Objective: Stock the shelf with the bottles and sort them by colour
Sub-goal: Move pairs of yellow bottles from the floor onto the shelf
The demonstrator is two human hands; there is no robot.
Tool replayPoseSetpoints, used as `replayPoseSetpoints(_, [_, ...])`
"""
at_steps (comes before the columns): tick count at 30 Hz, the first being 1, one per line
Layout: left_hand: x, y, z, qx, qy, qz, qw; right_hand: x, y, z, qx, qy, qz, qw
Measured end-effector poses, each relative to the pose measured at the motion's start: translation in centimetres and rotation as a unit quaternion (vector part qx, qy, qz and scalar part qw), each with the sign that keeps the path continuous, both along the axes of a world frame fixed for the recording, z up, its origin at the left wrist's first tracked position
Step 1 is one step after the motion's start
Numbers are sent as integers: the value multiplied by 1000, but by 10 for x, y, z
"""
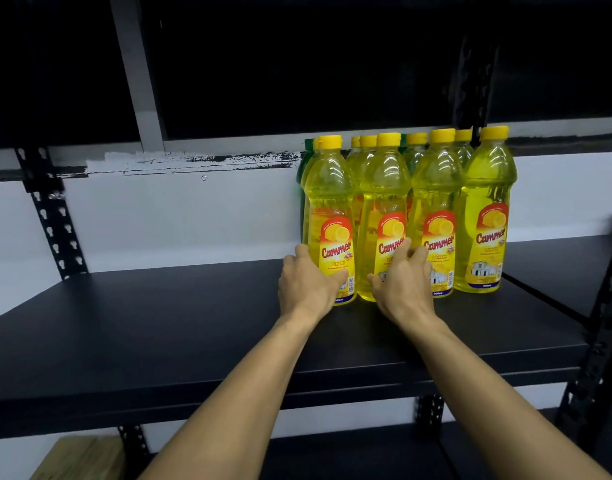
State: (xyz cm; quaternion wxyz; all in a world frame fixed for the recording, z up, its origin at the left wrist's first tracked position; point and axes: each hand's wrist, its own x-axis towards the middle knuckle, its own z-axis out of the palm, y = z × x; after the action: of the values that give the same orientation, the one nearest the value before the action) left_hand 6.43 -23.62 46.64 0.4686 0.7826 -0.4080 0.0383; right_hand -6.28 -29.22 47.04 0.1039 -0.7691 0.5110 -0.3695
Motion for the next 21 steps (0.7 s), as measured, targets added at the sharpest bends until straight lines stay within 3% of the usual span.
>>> replayPoseSetpoints(21, [1,-1,0,13,-11,4,1000,1,2,-5,-24,-17,-18,999])
